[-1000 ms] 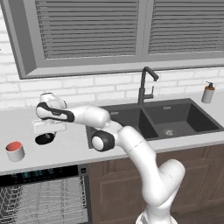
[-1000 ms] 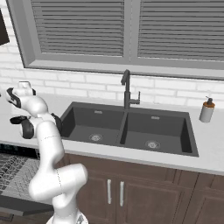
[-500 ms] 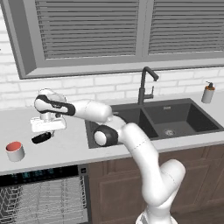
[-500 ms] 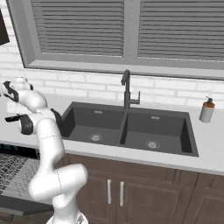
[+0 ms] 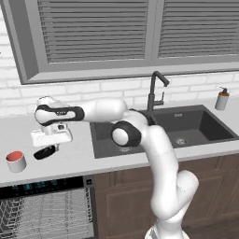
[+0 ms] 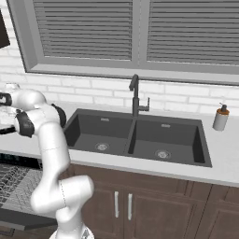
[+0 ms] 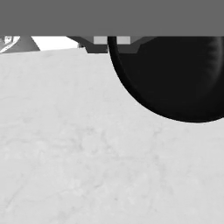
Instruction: Pick up the cup and bowl from the counter, place them in the dishwasher, and close the dishwasher door.
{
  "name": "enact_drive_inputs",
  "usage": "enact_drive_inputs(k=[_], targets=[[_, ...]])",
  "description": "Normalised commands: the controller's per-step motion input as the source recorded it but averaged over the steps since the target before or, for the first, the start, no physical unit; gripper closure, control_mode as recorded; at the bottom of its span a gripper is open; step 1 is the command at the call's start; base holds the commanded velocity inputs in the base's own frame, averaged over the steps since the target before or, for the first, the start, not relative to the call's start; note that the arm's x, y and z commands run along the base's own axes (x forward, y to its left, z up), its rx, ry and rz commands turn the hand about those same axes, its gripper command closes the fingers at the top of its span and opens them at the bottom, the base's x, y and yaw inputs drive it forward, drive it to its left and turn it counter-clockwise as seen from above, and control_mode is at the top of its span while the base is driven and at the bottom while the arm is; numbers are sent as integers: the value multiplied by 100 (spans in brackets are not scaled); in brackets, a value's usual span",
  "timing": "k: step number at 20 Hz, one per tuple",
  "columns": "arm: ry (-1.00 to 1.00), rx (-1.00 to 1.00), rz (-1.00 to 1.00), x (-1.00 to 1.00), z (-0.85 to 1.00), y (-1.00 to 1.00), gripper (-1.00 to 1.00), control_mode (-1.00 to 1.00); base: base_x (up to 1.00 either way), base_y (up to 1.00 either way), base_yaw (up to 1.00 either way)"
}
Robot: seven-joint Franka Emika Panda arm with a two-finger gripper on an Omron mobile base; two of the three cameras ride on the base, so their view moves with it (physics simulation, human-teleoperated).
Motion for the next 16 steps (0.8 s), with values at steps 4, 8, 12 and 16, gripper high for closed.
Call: enact_drive_inputs(k=[4,8,12,16], targets=[[-40,0,0,-100,-14,0,100,-100,0,0,0],[-32,0,4,-100,-6,2,100,-100,0,0,0],[-6,2,2,-100,0,0,100,-100,0,0,0],[-8,0,2,-92,-17,16,100,-100,0,0,0]])
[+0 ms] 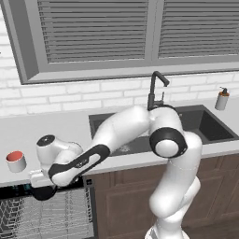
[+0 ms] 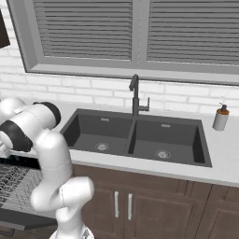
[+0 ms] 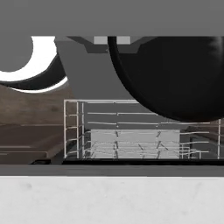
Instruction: Pick up the cup and bowl from the counter, place them in the dishwasher, and close the dishwasher door.
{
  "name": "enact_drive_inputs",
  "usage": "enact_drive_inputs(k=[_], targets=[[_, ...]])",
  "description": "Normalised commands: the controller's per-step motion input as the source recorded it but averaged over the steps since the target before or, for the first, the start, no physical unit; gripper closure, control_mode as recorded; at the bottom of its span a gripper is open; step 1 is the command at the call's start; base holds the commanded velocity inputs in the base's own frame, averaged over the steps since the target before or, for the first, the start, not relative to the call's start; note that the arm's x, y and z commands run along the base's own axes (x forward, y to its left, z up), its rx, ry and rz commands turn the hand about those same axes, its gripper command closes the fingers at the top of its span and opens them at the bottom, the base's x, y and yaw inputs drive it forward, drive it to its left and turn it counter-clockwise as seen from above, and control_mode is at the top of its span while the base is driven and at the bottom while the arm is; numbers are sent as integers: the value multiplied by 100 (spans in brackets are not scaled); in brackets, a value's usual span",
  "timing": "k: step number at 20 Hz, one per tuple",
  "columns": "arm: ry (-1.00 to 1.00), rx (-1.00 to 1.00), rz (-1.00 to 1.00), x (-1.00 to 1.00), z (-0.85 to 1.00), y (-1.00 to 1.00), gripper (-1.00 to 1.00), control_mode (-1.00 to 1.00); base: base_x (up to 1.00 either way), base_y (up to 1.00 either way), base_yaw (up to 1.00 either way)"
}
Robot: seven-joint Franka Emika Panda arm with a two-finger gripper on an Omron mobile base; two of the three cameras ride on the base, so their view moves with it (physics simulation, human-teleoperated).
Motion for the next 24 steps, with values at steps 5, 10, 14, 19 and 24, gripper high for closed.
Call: enact_drive_inputs(k=[5,10,14,19,24], targets=[[0,-6,5,-18,-63,45,100,-100,0,0,0],[3,-12,0,0,-86,47,100,-100,0,0,0],[-2,-7,0,-4,-53,33,100,-100,0,0,0],[0,-7,0,-4,-25,20,100,-100,0,0,0],[-7,-8,0,0,-35,13,100,-100,0,0,0]])
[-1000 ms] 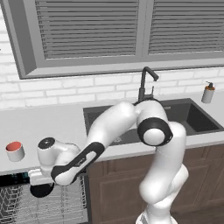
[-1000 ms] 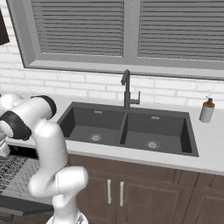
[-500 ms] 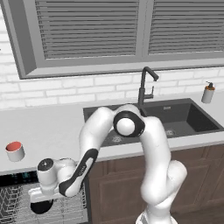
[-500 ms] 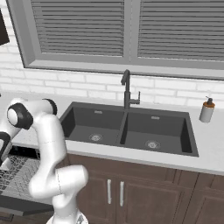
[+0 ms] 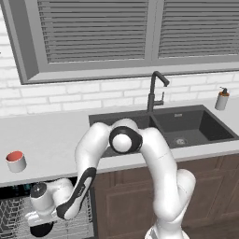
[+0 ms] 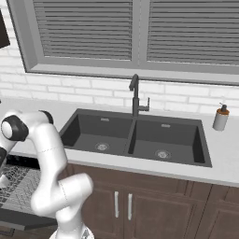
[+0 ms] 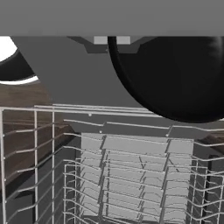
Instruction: Pick up the cup and bowl from the counter, place them in the dishwasher, and close the dishwasher door.
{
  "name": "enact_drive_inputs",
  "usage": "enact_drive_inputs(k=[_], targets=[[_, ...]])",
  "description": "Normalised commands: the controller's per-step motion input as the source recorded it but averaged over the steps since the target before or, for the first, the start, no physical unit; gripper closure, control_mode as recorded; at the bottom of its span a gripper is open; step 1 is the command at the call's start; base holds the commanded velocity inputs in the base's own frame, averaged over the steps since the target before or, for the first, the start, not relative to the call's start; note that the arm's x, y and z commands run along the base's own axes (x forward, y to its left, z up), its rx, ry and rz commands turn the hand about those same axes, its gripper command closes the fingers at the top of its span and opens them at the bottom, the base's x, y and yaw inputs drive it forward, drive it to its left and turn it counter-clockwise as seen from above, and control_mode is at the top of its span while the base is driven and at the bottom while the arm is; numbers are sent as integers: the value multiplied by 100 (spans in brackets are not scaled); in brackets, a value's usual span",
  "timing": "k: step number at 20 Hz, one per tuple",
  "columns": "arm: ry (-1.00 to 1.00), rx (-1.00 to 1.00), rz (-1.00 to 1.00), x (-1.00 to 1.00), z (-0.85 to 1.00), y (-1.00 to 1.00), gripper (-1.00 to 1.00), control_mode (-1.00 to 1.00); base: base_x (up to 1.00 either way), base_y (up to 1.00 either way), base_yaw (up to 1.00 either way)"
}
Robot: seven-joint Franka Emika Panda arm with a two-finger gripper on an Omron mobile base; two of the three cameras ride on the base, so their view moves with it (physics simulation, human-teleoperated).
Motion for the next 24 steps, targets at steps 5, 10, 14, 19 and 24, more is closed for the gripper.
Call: enact_drive_inputs(k=[5,10,14,19,24], targets=[[-10,-7,0,13,-41,1,100,-100,0,0,0],[-11,-1,-2,6,-26,2,100,-100,0,0,0],[-6,0,-5,16,-12,0,100,-100,0,0,0],[-7,0,-9,27,-5,0,100,-100,0,0,0],[-16,0,-11,16,0,0,100,-100,0,0,0]])
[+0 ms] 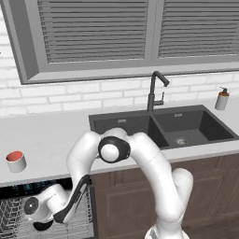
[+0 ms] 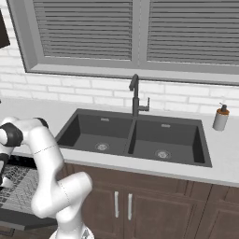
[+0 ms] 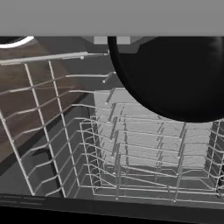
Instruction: Pick up the cup and bowl from the counter, place them in the dishwasher, and close the dishwasher door.
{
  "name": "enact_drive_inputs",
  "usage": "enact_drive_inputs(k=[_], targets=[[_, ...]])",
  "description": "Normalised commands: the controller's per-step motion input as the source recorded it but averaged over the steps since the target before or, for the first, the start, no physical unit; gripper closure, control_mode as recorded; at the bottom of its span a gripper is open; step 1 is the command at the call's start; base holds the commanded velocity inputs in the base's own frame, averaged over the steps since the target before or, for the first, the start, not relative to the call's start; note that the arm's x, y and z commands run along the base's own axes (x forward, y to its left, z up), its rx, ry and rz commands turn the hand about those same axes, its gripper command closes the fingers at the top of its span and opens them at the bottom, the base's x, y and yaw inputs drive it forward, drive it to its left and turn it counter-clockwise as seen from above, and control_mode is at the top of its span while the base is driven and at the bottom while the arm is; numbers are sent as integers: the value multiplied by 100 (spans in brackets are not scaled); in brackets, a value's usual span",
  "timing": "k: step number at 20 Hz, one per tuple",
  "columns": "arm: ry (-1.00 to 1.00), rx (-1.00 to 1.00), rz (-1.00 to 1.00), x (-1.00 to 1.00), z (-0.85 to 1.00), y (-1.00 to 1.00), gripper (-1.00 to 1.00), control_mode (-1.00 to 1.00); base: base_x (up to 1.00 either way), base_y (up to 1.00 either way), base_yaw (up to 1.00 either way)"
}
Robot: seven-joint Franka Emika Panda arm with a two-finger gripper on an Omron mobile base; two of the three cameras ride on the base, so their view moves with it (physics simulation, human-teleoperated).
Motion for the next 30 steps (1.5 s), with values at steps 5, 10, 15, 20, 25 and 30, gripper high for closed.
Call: enact_drive_inputs(k=[5,10,15,20,25,30], targets=[[-16,1,-11,23,-10,1,100,-100,0,0,0],[-1,0,-6,34,-48,0,100,-100,0,0,0],[0,0,-7,44,-37,0,100,-100,0,0,0],[2,0,-7,34,-38,1,100,-100,0,0,0],[10,0,-6,9,-51,0,100,-100,0,0,0],[4,0,-2,1,-30,3,100,-100,0,0,0]])
